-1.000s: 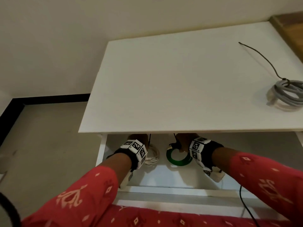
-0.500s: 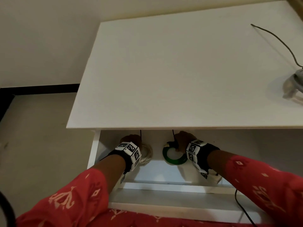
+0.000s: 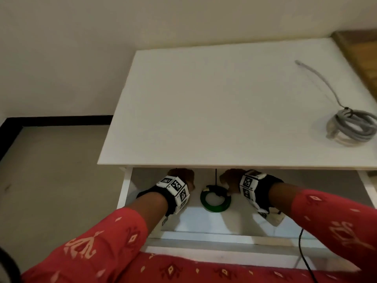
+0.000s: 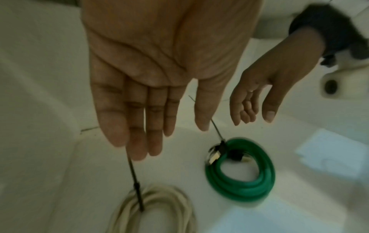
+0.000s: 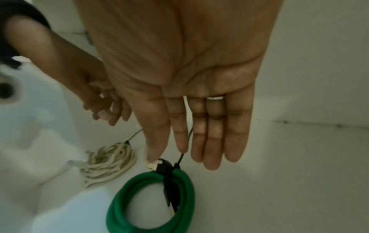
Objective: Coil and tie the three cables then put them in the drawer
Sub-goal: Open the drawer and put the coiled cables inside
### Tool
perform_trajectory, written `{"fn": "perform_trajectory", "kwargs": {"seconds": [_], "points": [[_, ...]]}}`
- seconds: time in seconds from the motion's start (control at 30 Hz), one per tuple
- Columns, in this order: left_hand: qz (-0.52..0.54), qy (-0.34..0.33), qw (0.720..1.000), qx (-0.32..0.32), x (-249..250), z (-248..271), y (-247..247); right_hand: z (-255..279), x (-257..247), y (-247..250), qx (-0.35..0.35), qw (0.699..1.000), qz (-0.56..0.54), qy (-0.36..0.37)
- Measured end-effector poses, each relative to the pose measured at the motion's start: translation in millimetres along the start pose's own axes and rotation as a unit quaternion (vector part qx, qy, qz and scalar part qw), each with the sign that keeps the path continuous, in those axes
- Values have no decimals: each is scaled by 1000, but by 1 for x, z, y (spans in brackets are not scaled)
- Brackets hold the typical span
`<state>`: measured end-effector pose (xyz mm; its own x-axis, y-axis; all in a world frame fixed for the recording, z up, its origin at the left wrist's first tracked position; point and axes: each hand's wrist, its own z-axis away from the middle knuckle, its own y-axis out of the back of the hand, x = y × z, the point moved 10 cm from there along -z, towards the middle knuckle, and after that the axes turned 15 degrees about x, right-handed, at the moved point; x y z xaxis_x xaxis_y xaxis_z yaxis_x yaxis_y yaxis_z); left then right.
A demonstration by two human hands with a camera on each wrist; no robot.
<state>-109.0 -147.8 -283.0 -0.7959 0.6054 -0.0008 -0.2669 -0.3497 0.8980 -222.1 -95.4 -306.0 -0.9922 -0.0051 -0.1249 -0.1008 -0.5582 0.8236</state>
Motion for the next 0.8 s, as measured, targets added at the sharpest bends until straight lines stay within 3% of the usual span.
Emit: {"fn": "perform_trajectory", "kwargs": {"seconds": [0.13, 0.3, 0.4, 0.47, 0.63, 0.8], "points": [[45, -75, 995, 42, 46, 17, 47, 45, -17, 37, 30, 996, 67, 56], [11, -143, 989, -35, 88, 55, 77, 94, -31, 78, 40, 994, 79, 57], [19, -152, 988, -32, 102, 75, 97, 120, -31, 95, 60, 996, 51, 38], [36, -155, 987, 18, 110, 84, 122, 137, -29, 105, 73, 997, 10, 17], [67, -114, 967, 217, 108, 98, 186, 174, 2, 138, 147, 984, -95, -33], [115, -74, 937, 322, 103, 96, 203, 199, 77, 172, 266, 939, -182, -116]]}}
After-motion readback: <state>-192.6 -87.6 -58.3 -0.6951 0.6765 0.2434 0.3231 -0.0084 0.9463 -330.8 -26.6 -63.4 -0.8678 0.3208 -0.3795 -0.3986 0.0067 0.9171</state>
